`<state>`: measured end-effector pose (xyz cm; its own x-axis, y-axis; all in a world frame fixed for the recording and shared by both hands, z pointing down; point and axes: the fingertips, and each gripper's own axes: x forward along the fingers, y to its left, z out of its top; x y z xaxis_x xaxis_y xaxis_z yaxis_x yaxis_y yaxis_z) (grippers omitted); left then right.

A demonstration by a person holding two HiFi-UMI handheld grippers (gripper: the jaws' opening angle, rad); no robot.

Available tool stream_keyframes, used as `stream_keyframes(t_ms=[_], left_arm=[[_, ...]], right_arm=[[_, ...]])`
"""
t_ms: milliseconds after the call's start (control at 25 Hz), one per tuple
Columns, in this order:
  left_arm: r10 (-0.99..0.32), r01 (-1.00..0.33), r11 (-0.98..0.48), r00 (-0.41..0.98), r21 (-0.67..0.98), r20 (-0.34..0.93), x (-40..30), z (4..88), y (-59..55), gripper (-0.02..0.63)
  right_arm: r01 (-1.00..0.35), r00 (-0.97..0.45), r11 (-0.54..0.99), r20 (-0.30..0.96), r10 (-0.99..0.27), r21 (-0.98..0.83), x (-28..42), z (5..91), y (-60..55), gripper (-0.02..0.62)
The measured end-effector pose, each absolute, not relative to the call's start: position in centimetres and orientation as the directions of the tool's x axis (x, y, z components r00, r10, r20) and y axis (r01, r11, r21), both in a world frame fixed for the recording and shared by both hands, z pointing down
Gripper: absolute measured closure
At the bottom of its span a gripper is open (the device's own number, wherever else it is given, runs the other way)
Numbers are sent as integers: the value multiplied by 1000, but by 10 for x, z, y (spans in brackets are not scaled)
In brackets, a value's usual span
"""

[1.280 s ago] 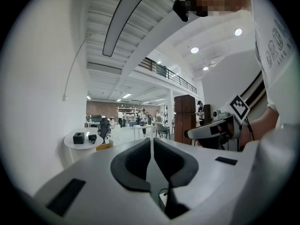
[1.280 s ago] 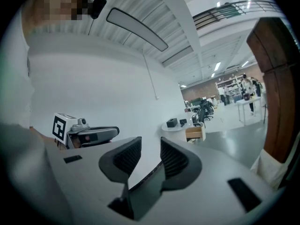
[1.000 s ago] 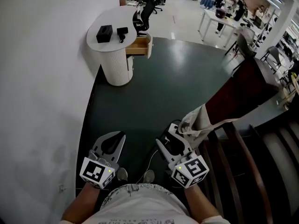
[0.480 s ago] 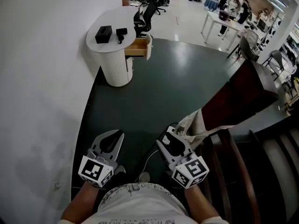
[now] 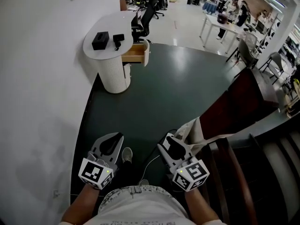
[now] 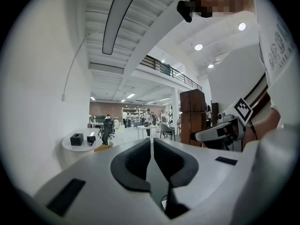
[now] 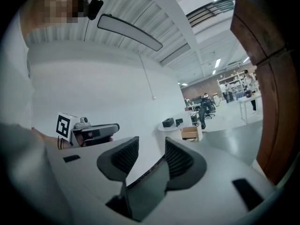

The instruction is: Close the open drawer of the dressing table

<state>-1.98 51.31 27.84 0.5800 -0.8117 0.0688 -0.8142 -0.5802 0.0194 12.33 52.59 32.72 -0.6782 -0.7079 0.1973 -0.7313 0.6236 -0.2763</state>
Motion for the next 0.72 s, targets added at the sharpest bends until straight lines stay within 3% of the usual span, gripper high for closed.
stream_keyframes(t_ms=[360,720], left_arm=[[-784,-786,-618,619,20,54,-26,280,459,569],[-773,-775,-631,632,41,50,-72,287,366,569]], right_arm=[[-758,-647,590,204,-735,-279,116,331,478,422],[-764,-641,585,213,-738,-271,65,330,386,422]])
